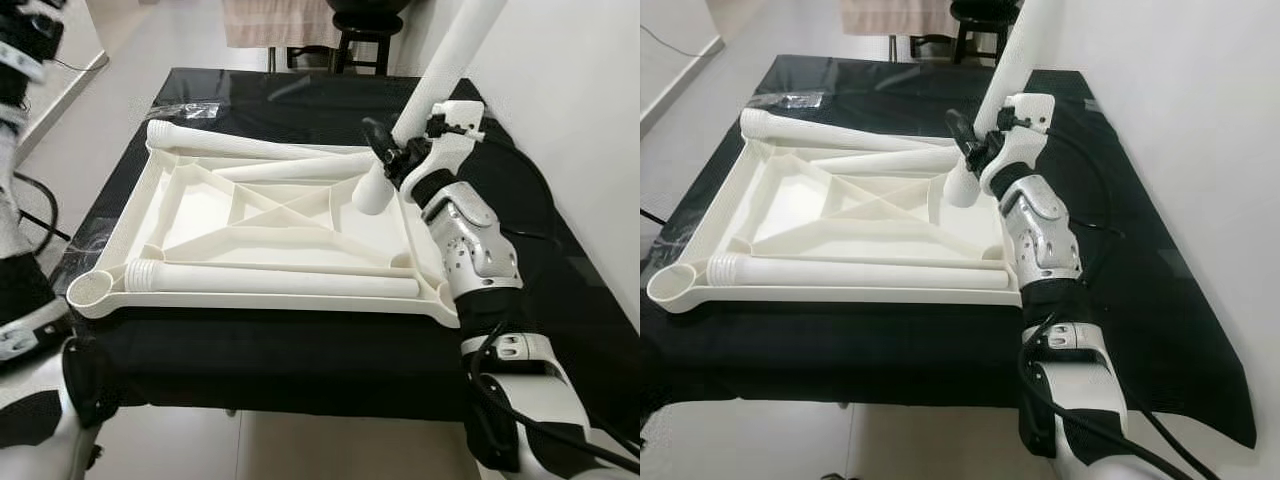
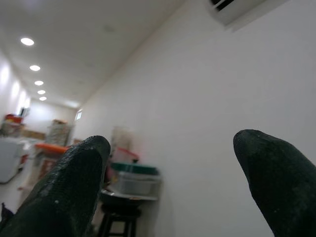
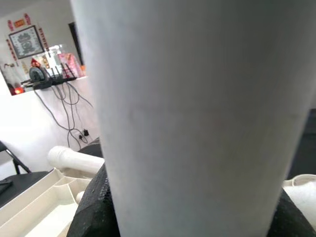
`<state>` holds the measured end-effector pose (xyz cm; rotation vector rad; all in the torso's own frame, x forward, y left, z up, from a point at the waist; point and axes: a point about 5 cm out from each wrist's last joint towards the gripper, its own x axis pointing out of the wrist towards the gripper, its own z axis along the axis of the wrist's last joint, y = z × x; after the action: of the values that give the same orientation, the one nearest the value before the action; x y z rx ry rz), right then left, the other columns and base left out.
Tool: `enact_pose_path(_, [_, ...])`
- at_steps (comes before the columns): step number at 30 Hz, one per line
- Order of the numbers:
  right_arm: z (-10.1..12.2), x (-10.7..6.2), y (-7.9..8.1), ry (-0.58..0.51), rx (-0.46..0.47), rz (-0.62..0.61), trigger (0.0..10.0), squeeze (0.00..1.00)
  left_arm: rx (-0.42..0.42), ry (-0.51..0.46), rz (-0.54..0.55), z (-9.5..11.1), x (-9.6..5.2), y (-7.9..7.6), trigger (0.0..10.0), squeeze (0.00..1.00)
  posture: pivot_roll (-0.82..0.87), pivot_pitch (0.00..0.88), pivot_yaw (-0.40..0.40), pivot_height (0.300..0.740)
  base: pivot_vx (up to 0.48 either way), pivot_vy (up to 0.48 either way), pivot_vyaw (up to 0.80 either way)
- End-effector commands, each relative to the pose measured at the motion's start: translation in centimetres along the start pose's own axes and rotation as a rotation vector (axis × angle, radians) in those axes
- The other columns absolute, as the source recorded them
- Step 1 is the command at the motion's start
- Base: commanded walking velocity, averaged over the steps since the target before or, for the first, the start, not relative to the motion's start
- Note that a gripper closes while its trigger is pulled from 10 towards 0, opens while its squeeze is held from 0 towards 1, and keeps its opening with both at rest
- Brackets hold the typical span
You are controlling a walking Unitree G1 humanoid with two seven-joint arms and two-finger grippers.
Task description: Building children table
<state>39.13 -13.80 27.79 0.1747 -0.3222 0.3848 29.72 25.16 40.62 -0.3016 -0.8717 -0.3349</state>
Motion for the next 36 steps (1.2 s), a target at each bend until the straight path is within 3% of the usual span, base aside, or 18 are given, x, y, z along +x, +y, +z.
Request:
enact_pose_path(1, [0.4,-0.3,-0.5,-0.033,-0.009,-0.021,10.0,0.00,0.018,0.030,0.042,-1.2,-0.5,-0.2,10.0,0.00,0.01,0.191,-0.068,0.740,0.000,0.000,0.00])
enact_pose_path(2, [0.3,-0.4,-0.5,-0.040,-0.013,-0.012,10.0,0.00,0.005,0.073,0.069,-2.6,-1.3,-0.5,10.0,0.00,0.02,0.195,-0.068,0.740,0.000,0.000,0.00])
enact_pose_path(3, [0.3,-0.4,-0.5,-0.040,-0.013,-0.012,10.0,0.00,0.005,0.073,0.069,-2.6,-1.3,-0.5,10.0,0.00,0.02,0.195,-0.068,0.740,0.000,0.000,0.00])
enact_pose_path(5, [0.0,-0.8,-0.1,-0.048,0.010,0.052,10.0,0.00,0.000,0.194,0.099,-5.7,-3.2,-1.3,10.0,0.00,0.01,0.204,-0.066,0.740,0.000,0.000,0.00])
enact_pose_path(8, [-0.1,-1.0,0.1,-0.057,0.023,0.079,10.0,0.00,0.004,0.250,0.103,-7.0,-4.1,-1.8,10.0,0.00,0.01,0.208,-0.070,0.740,0.000,0.000,0.00])
enact_pose_path(11, [-0.5,-1.7,0.9,-0.061,0.056,0.130,10.0,0.00,0.079,0.450,0.052,-11.0,-8.4,-4.2,10.0,0.00,0.00,0.219,-0.078,0.740,0.000,0.000,0.00])
enact_pose_path(14, [-0.5,-1.8,1.2,-0.061,0.062,0.139,10.0,0.00,0.099,0.486,0.034,-11.7,-9.3,-4.7,10.0,0.00,0.00,0.220,-0.079,0.740,0.000,0.000,0.00])
enact_pose_path(17, [-0.7,-2.5,2.4,-0.062,0.073,0.206,10.0,0.00,0.124,0.530,0.021,-12.1,-10.8,-5.2,10.0,0.00,0.01,0.217,-0.086,0.740,0.000,0.000,0.00])
enact_pose_path(23, [-1.0,-3.5,3.5,-0.060,0.072,0.265,10.0,0.00,0.101,0.550,0.039,-12.3,-11.7,-5.6,10.0,0.00,0.01,0.215,-0.079,0.740,0.000,0.000,0.00])
enact_pose_path(25, [-1.4,-4.1,4.1,-0.049,0.034,0.269,10.0,0.00,0.077,0.582,0.034,-12.8,-12.9,-6.7,10.0,0.00,0.00,0.213,-0.076,0.740,0.000,0.000,0.00])
enact_pose_path(31, [-2.3,-4.7,4.4,-0.007,-0.060,0.229,10.0,0.00,0.048,0.619,-0.002,-13.6,-14.3,-8.6,10.0,0.00,0.00,0.217,-0.080,0.740,0.000,0.000,0.00])
enact_pose_path(36, [-3.7,-4.9,4.3,0.079,-0.128,0.193,10.0,0.00,0.064,0.601,0.015,-13.2,-14.0,-7.7,10.0,0.00,0.00,0.221,-0.087,0.740,0.000,-0.168,0.00])
